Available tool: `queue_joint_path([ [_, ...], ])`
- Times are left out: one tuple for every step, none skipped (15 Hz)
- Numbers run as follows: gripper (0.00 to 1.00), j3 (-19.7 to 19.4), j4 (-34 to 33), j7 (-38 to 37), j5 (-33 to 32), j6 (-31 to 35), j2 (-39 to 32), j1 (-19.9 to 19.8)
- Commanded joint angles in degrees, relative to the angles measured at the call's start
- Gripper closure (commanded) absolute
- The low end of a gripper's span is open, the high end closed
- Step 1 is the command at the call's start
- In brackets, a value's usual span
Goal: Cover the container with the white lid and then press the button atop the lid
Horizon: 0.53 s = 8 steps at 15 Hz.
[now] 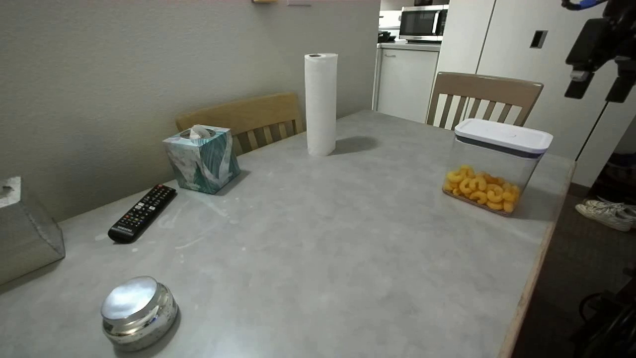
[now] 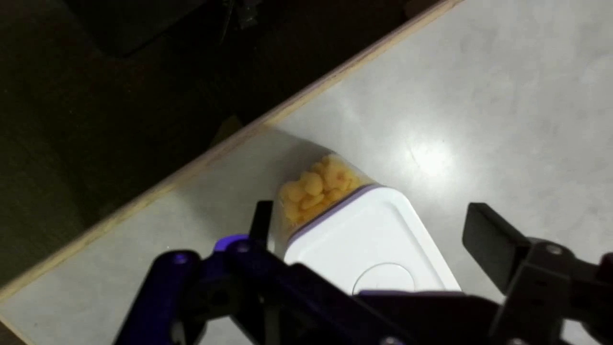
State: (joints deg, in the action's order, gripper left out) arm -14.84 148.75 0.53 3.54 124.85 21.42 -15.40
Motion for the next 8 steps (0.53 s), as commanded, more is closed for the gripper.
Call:
queue_joint_path([
  [0.0,-0.1,4.58,-2.46,-0.28,-2.14,5.86,-1.8],
  [0.0,-0.29,5.46,-2.97,-0.01,-2.31,6.98,-2.18],
  [0.0,-0.75,6.11,-2.92,0.39,-2.59,7.83,-2.53],
  [0.0,-0.01,3.81,-2.47,0.22,-1.76,4.95,-1.4],
  [0.0,-0.09,4.28,-2.48,0.24,-1.78,5.66,-1.57],
  [0.0,-0.07,4.26,-2.48,0.24,-1.76,5.86,-1.54],
  [0.0,-0.04,4.22,-2.48,0.24,-1.74,5.82,-1.51],
  [0.0,-0.02,4.21,-2.48,0.24,-1.72,5.72,-1.46],
])
